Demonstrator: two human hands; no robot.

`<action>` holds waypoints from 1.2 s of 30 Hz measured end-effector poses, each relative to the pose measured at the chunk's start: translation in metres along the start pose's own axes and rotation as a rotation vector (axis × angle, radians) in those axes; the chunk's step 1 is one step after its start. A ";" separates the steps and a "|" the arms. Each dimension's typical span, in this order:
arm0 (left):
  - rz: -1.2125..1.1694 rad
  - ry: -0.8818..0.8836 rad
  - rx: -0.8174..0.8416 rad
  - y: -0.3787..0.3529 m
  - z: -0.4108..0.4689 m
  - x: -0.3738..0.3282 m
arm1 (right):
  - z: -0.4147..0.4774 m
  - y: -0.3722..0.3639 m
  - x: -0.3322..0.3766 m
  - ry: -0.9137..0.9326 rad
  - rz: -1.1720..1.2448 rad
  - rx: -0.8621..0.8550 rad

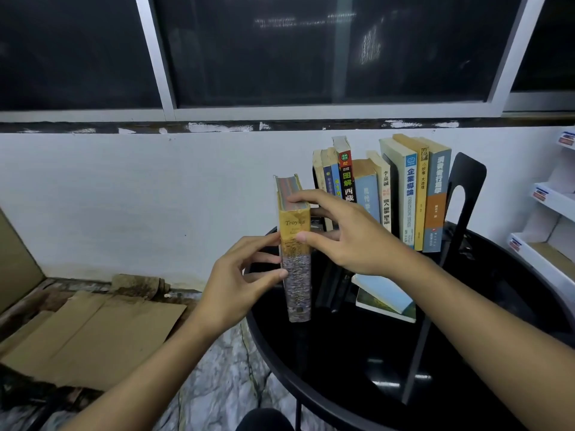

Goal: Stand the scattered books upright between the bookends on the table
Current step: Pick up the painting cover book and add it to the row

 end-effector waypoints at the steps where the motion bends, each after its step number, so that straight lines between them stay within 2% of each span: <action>1: 0.005 0.004 0.003 -0.004 0.001 0.003 | -0.001 0.004 -0.001 -0.004 0.005 0.014; 7: 0.114 0.001 -0.043 -0.022 0.012 0.017 | -0.005 0.020 -0.009 -0.021 0.014 0.090; 12: 0.140 0.023 -0.061 -0.035 0.014 0.023 | -0.007 0.021 -0.010 -0.048 0.036 0.069; 14: 0.124 0.036 -0.062 -0.036 0.013 0.024 | -0.008 0.017 -0.010 -0.041 -0.005 0.012; 19: 0.124 0.038 -0.044 -0.038 0.014 0.025 | -0.006 -0.005 -0.007 -0.008 -0.264 -0.254; 24: 0.141 0.019 -0.037 -0.039 0.014 0.027 | -0.003 -0.015 -0.007 -0.002 -0.450 -0.359; 36: 0.254 -0.051 0.019 -0.039 0.022 0.009 | -0.016 -0.004 -0.002 0.078 -0.326 -0.536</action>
Point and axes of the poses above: each hand's wrist, its own z-axis towards the middle knuckle, its own y-axis out of the back of the hand, x = y × z, the point moved 4 cm from there along z, towards the middle knuckle, and after that the axes turned 8 degrees about y, right-handed, at the moved point
